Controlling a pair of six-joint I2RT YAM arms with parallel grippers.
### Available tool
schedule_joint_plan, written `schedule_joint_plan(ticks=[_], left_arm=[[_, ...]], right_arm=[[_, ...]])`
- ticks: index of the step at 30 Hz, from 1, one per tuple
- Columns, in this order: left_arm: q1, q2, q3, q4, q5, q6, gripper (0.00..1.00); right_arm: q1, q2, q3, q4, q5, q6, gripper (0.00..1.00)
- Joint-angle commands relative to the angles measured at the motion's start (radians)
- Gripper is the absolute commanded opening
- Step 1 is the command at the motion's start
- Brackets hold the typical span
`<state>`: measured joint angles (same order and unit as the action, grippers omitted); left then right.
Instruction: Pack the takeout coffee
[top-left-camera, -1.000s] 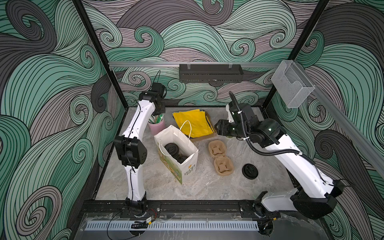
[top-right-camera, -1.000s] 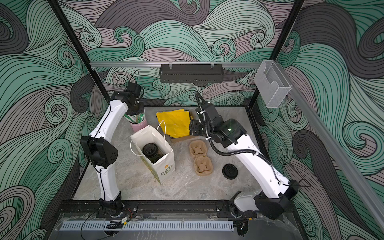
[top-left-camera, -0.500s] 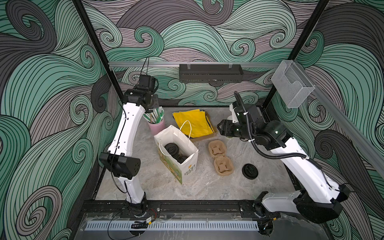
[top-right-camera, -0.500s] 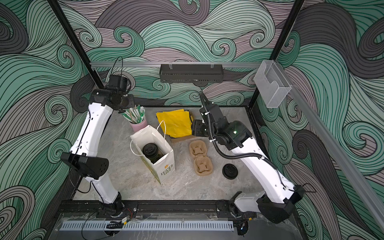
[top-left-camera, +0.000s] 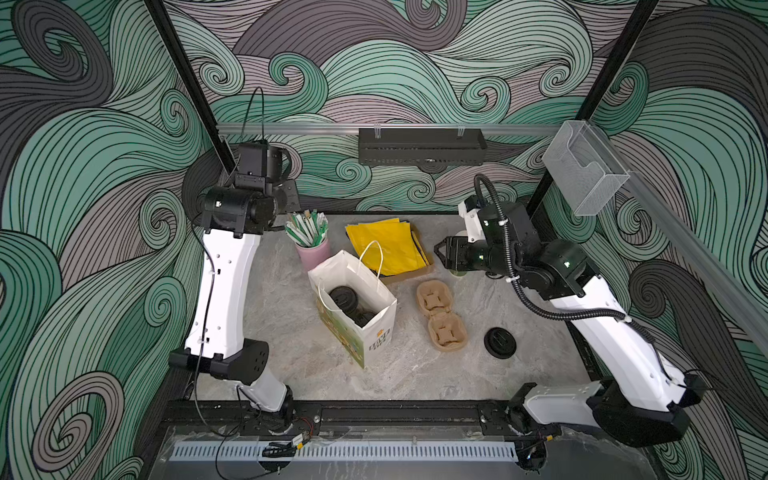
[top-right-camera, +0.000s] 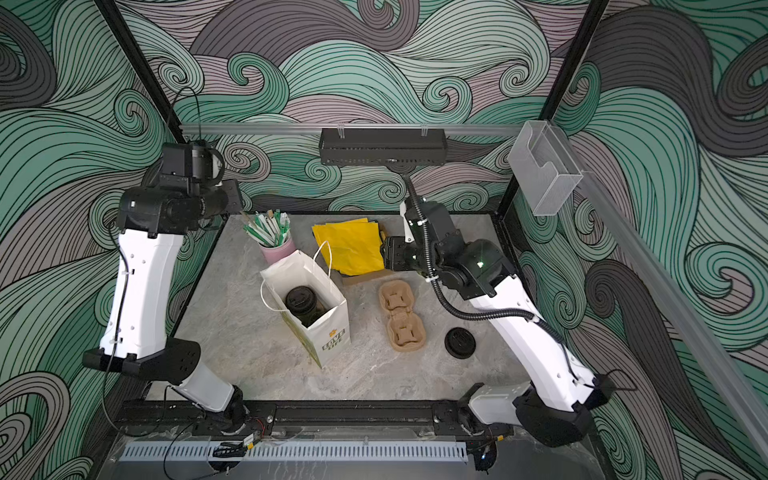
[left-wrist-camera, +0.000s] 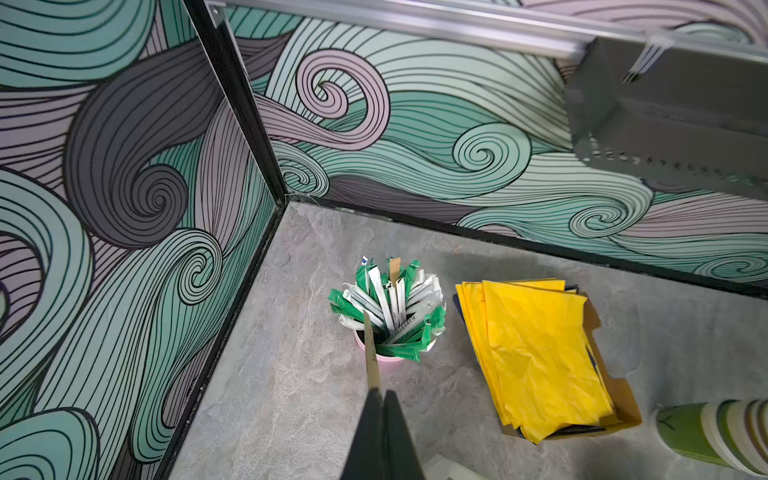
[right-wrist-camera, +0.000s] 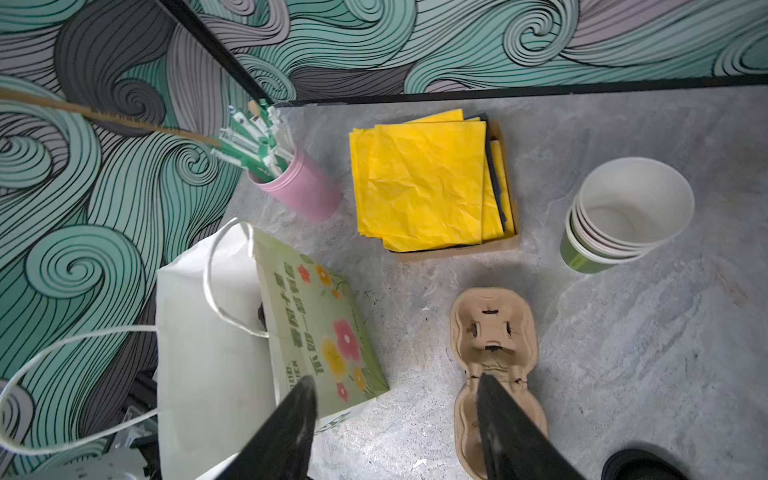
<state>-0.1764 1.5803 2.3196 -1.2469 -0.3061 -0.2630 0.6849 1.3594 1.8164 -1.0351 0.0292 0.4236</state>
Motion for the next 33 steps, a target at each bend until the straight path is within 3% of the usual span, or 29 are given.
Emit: schedule_joint_plan(ticks=[1, 5, 9, 18, 23, 29, 33], left_arm=[[0.012, -0.058, 0.049, -0.042, 0.036, -0.033, 0.00], [0.027, -0.108, 0.083, -0.069, 0.138, -0.076, 0.00], [0.033, -0.152, 0.111, -0.146, 0.183, -0.111, 0.00], [0.034, -0.325, 0.030, -0.258, 0.318, -0.315, 0.00], [0.034, -0.416, -0.075, -0.261, 0.402, -0.395, 0.00], [0.034, -0.475, -0.170, -0.239, 0.508, -0.452, 0.00], [0.034, -0.484, -0.178, -0.238, 0.544, -0.460, 0.00]], right_arm=[[0.006, 0.061, 0.108, -0.041, -0.148, -0.166, 0.61], [0.088, 0.144, 0.237, -0.007, -0.217, -0.297, 0.62], [0.213, 0.227, 0.323, 0.093, -0.192, -0.434, 0.61], [0.394, 0.336, 0.256, 0.556, -0.134, -0.681, 0.56], [0.442, 0.396, 0.266, 0.668, -0.127, -0.754, 0.55], [0.484, 0.460, 0.316, 0.662, -0.247, -0.810, 0.53], [0.498, 0.493, 0.335, 0.670, -0.259, -0.824, 0.48]])
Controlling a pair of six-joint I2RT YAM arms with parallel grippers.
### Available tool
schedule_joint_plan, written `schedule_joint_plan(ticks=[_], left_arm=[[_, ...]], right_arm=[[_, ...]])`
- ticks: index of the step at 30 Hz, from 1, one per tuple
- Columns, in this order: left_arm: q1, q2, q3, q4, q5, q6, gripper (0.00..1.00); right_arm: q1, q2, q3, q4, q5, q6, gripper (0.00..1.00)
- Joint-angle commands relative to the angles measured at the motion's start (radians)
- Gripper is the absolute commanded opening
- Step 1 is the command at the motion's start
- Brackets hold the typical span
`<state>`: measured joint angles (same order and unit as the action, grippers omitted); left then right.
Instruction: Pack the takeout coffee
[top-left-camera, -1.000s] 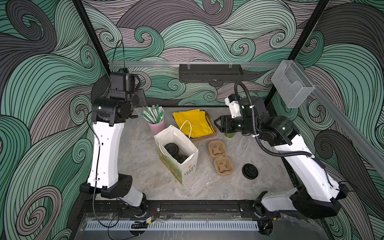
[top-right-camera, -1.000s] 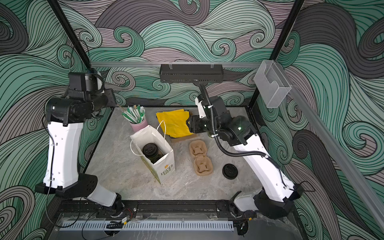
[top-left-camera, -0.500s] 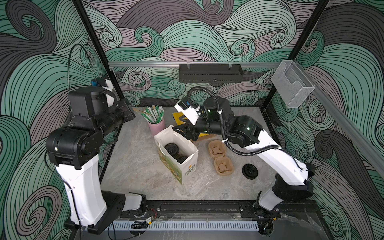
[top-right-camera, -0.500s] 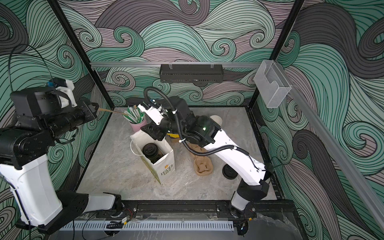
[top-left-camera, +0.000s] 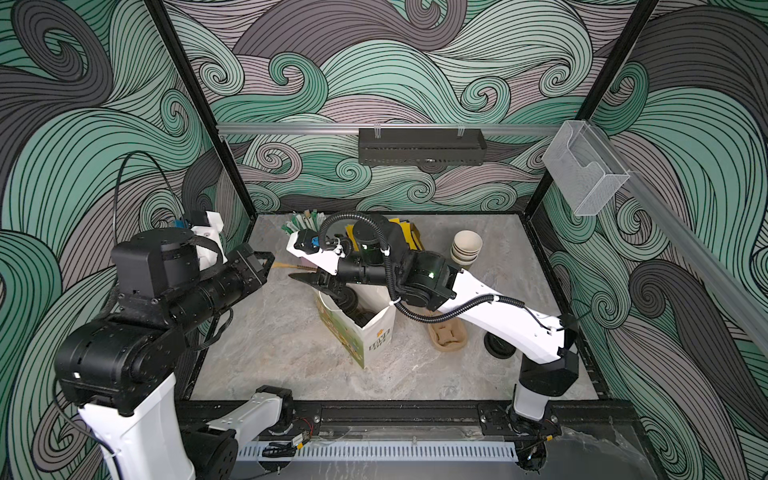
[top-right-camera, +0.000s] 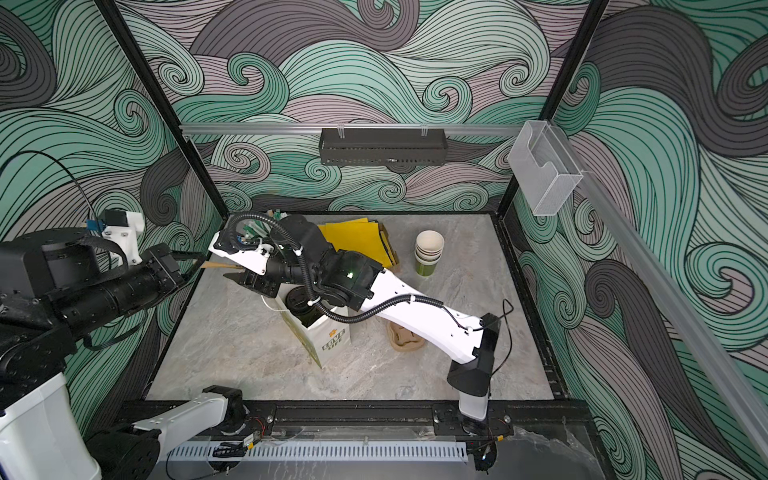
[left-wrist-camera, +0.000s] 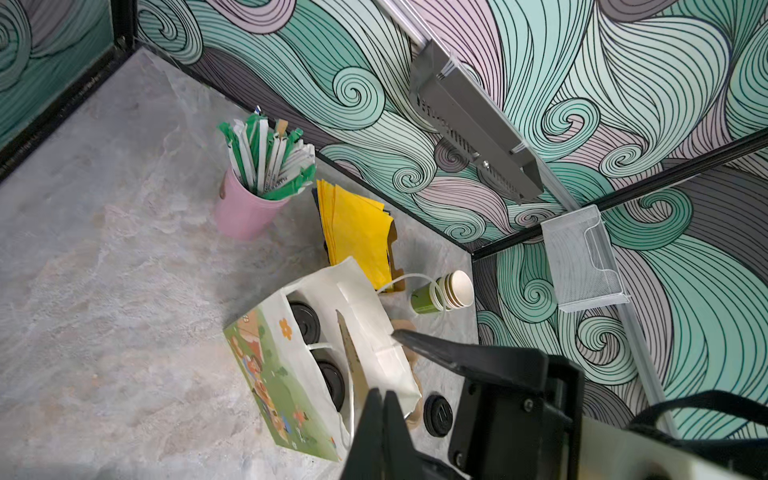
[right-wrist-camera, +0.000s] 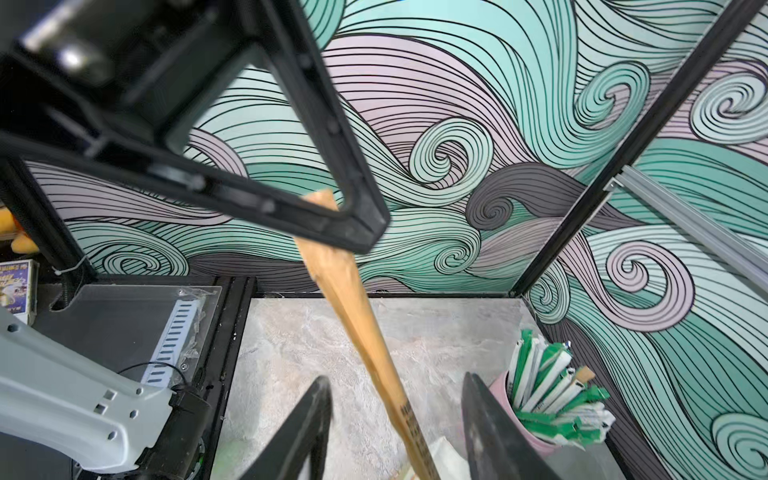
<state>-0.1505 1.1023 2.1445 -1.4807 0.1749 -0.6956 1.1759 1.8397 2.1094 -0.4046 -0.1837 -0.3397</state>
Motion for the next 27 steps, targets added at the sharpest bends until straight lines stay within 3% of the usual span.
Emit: schedule_joint_plan(ticks=[1, 8, 16, 20, 21, 24, 27], left_arm=[[0.008, -0.008, -0.002, -0.006, 0.063, -0.029, 0.00], [0.008, -0.024, -0.012, -0.008, 0.051, -0.046, 0.00], [0.008, -0.033, -0.029, 0.047, 0.078, -0.088, 0.01], [0.008, -0.040, -0.041, 0.109, 0.088, -0.107, 0.50], [0.008, -0.047, -0.043, 0.137, 0.076, -0.113, 0.58], [0.008, -0.080, -0.074, 0.233, -0.008, -0.126, 0.71], [0.009, -0.123, -0.137, 0.290, -0.134, -0.127, 0.74]], right_arm=[[0.010, 0.020, 0.053, 0.040, -0.047, -0.067, 0.45], [0.025, 0.032, 0.064, 0.039, -0.008, -0.111, 0.20], [0.031, 0.011, 0.046, 0.039, 0.004, -0.107, 0.06], [0.033, -0.024, 0.011, 0.107, 0.027, -0.086, 0.01], [0.033, -0.040, 0.002, 0.124, 0.035, -0.077, 0.01], [0.033, -0.087, -0.010, 0.143, 0.073, -0.042, 0.02], [0.033, -0.156, -0.054, 0.151, 0.175, 0.010, 0.03]])
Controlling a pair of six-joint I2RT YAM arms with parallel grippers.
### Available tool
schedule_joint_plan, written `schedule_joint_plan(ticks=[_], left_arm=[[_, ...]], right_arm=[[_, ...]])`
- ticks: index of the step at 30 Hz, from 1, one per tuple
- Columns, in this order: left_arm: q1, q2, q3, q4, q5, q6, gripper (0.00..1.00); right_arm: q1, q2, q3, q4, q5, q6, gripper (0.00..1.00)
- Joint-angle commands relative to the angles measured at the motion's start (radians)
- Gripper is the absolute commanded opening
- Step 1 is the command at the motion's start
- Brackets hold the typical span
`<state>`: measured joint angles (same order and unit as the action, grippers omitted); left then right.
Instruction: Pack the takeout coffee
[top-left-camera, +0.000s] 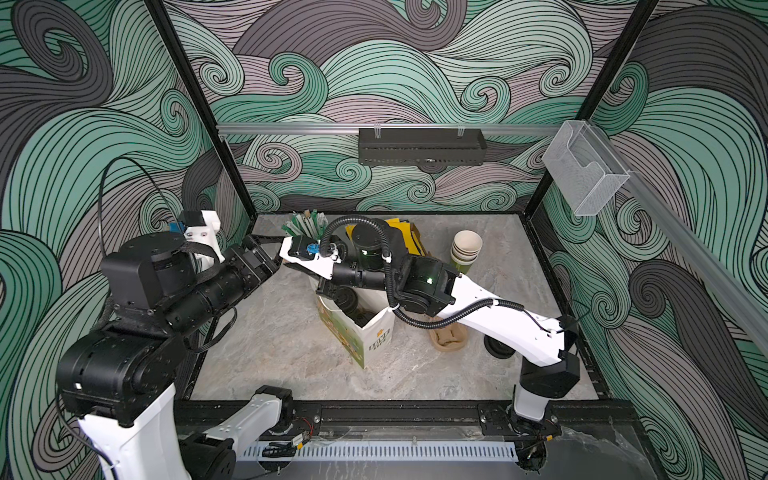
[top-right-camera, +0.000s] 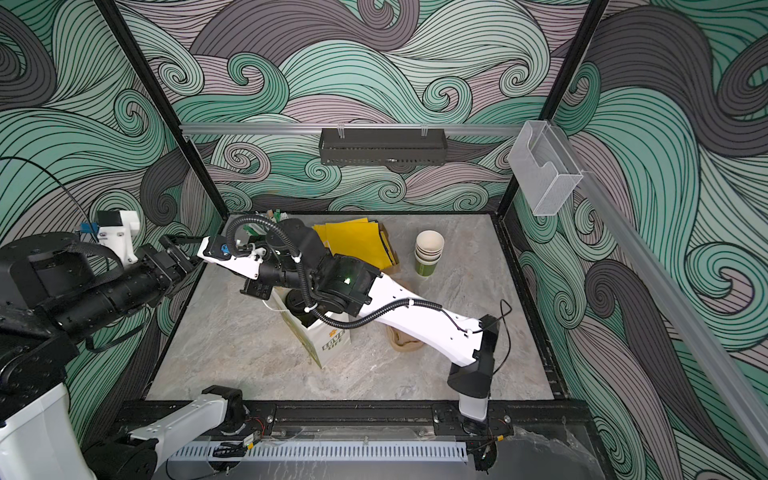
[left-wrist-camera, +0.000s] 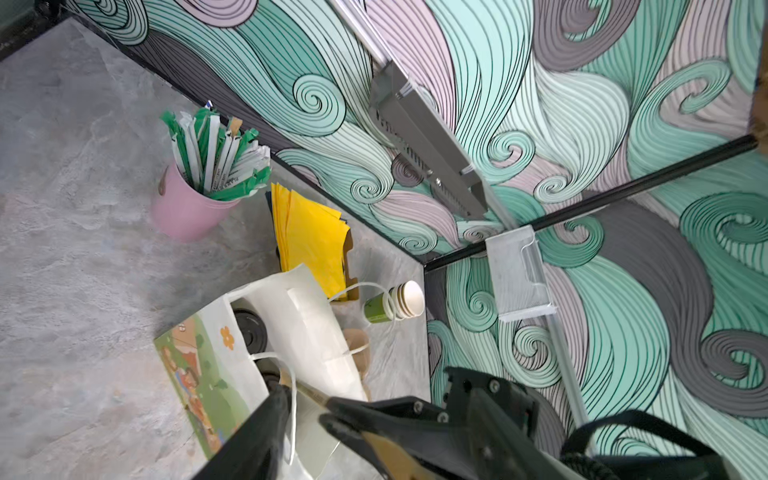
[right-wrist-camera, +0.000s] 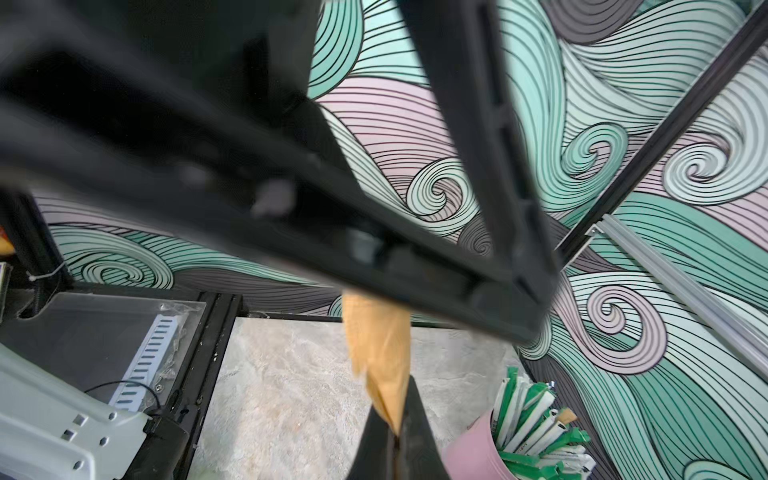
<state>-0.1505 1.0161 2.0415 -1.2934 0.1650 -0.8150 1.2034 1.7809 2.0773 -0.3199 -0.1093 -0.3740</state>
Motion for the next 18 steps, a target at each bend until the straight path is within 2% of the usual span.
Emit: schedule_joint_plan(ticks=[1, 5, 8, 12, 15, 18], left_arm=[[0.008, -0.050, -0.065, 0.114, -0.157, -0.009, 0.74], [0.008, -0.115, -0.254, 0.190, -0.229, -0.016, 0.74], [0.008, -0.133, -0.365, 0.221, -0.234, -0.035, 0.74], [0.008, -0.163, -0.477, 0.231, -0.258, -0.068, 0.74], [0.008, -0.185, -0.520, 0.220, -0.286, -0.083, 0.74], [0.009, -0.186, -0.538, 0.216, -0.280, -0.087, 0.74]], right_arm=[[0.005, -0.119, -0.043, 0.067, 0.145, 0.062, 0.03], [-0.002, -0.188, -0.167, 0.040, 0.344, 0.181, 0.04], [-0.028, -0.201, -0.247, 0.026, 0.385, 0.330, 0.03], [-0.062, -0.168, -0.282, -0.011, 0.325, 0.483, 0.04], [-0.085, -0.122, -0.275, -0.077, 0.254, 0.584, 0.04], [-0.095, -0.082, -0.263, -0.155, 0.233, 0.680, 0.05]])
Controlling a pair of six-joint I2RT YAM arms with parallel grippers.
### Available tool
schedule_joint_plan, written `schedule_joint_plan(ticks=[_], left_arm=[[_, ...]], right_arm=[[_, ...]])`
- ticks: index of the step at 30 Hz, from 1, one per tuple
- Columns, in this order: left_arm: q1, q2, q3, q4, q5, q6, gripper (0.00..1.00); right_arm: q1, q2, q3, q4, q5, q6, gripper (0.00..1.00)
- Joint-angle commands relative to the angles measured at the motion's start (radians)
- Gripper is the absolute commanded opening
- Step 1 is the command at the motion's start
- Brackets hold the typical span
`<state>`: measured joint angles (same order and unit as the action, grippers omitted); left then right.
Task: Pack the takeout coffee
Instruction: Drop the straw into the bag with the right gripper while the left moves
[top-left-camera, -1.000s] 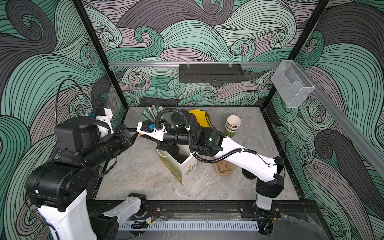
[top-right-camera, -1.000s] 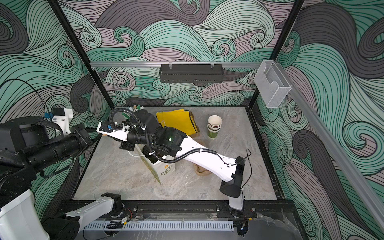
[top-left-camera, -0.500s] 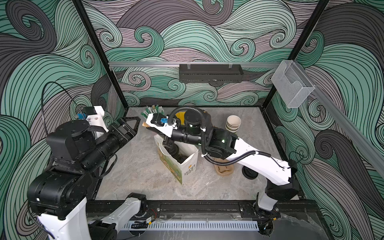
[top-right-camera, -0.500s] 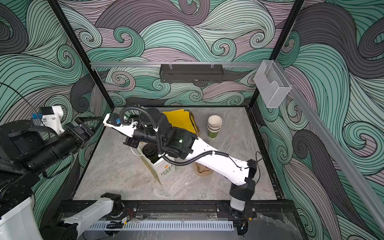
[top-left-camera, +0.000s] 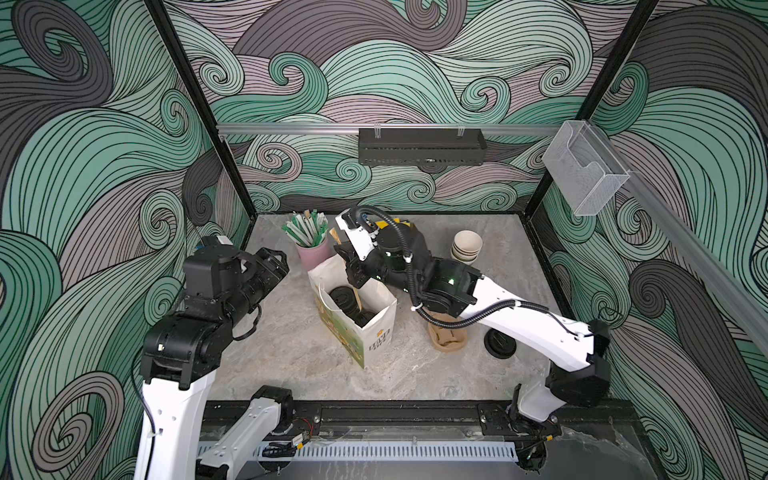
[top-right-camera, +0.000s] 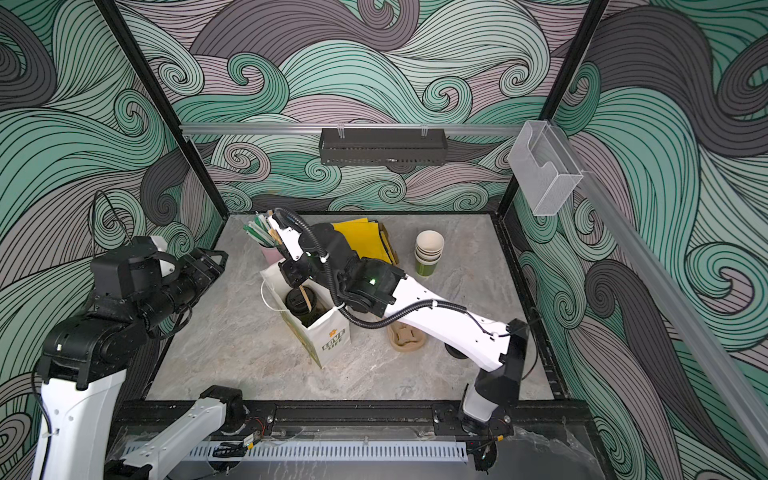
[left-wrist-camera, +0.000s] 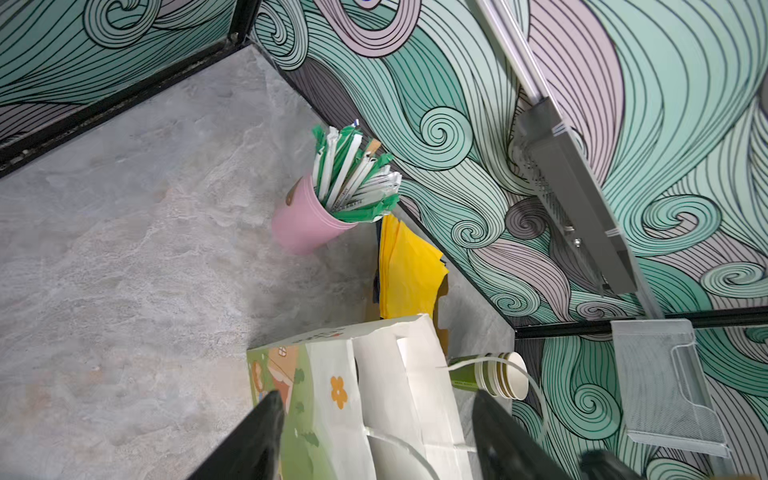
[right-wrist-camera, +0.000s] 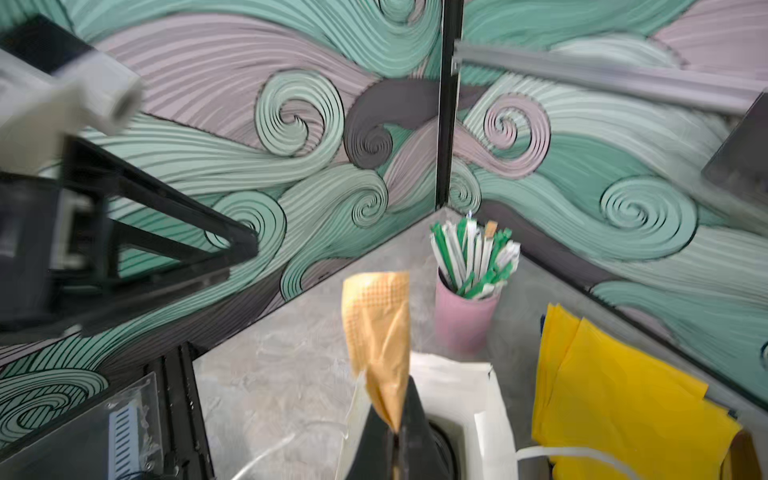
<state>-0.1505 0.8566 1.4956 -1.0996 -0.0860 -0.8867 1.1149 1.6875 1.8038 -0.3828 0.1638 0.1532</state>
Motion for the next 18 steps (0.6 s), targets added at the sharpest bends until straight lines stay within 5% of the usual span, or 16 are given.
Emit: schedule_joint_plan(ticks=[1, 10, 18], left_arm=[[0.008, -0.023, 0.009, 0.022, -0.025, -0.014, 0.74], [0.008, -0.004, 0.012, 0.025, -0.020, 0.002, 0.74], [0.007, 0.051, 0.046, -0.019, 0.010, 0.043, 0.70]], right_arm=[[-0.006, 0.022, 0.012, -0.116, -0.049, 0.168, 0.05], [-0.015, 0.094, 0.018, -0.294, -0.227, 0.222, 0.12], [-0.030, 0.147, -0.020, -0.271, -0.309, 0.241, 0.16]])
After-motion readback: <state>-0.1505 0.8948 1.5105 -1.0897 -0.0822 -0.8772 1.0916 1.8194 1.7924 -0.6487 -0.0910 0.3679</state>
